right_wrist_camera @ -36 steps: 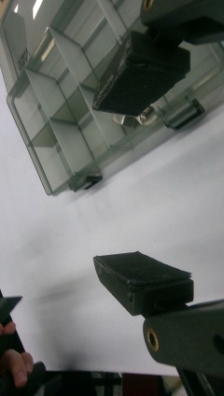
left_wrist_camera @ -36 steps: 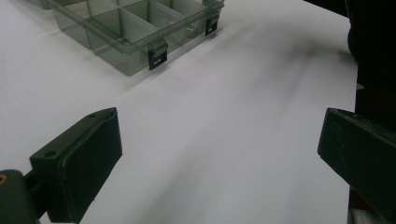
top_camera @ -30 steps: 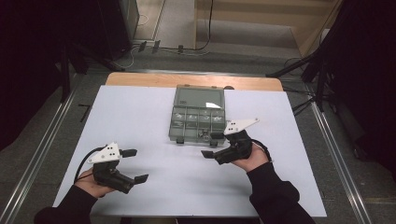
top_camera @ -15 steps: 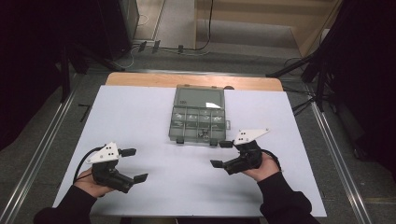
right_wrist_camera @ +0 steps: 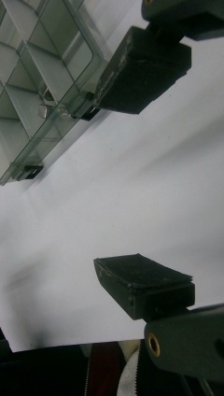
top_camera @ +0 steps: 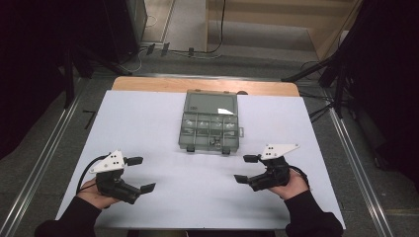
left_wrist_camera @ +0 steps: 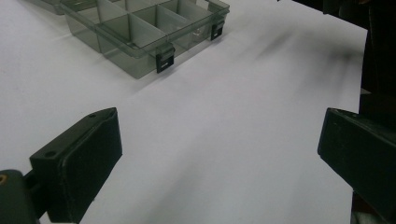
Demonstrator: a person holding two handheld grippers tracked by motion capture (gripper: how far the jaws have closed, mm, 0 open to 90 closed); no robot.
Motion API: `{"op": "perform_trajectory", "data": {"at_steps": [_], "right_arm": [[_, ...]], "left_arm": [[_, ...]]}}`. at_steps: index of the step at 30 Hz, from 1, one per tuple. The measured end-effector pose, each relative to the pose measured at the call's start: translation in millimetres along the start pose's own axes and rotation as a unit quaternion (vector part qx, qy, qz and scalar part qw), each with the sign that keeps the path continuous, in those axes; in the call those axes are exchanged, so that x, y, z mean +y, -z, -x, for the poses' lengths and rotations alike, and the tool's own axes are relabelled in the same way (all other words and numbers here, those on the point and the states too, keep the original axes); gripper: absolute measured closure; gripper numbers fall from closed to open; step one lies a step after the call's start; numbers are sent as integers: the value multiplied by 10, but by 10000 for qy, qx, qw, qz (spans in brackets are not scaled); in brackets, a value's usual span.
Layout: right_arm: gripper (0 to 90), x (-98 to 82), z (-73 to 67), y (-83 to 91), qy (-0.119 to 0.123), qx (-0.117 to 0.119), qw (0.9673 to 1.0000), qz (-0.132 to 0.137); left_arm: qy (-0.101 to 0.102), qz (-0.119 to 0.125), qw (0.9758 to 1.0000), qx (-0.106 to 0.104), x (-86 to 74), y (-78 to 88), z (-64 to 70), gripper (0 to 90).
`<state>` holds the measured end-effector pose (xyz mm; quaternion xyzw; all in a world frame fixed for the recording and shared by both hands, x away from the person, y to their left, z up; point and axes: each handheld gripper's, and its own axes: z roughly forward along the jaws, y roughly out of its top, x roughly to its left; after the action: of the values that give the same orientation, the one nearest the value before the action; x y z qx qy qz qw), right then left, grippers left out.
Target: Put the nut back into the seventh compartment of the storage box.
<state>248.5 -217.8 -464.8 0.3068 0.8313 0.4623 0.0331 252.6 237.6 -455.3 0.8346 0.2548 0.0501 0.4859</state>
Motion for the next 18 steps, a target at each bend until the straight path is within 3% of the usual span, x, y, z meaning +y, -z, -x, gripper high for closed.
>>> {"op": "perform_trajectory", "data": {"at_steps": [18], "right_arm": [[213, -122, 42, 131, -75, -142, 9999, 62]], "left_arm": [[-5, -38, 10000, -7, -8, -8, -2, 0]]}}
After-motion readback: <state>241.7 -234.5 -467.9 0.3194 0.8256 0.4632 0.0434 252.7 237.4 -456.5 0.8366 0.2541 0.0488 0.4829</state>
